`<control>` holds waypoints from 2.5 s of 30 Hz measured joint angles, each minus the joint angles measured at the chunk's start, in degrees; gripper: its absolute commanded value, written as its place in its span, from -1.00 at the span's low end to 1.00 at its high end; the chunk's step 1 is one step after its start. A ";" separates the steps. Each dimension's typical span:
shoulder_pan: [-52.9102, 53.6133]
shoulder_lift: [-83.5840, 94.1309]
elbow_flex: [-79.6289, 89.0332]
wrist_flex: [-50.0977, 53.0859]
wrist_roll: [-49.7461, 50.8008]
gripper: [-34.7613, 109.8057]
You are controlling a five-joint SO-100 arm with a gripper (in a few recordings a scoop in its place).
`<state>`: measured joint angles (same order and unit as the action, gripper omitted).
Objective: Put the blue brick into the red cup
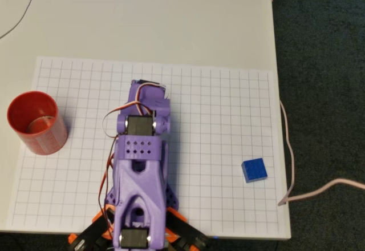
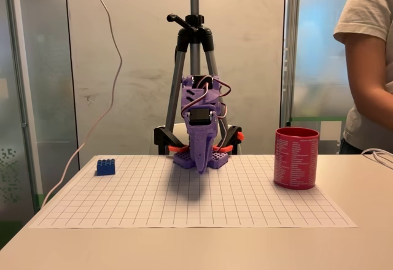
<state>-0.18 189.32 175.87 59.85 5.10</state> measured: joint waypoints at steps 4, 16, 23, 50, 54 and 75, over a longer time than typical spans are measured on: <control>3.25 -0.35 1.58 -6.15 -4.75 -0.52; 3.69 -0.70 1.93 -7.73 -5.89 -0.52; 3.69 -0.79 1.93 -7.73 -5.98 -0.52; 38.41 -60.73 -68.38 4.66 2.02 -0.52; 48.43 -62.40 -68.55 7.38 4.39 -0.52; 71.37 -65.74 -45.00 2.90 14.59 -0.52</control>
<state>71.19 123.57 130.87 62.75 19.69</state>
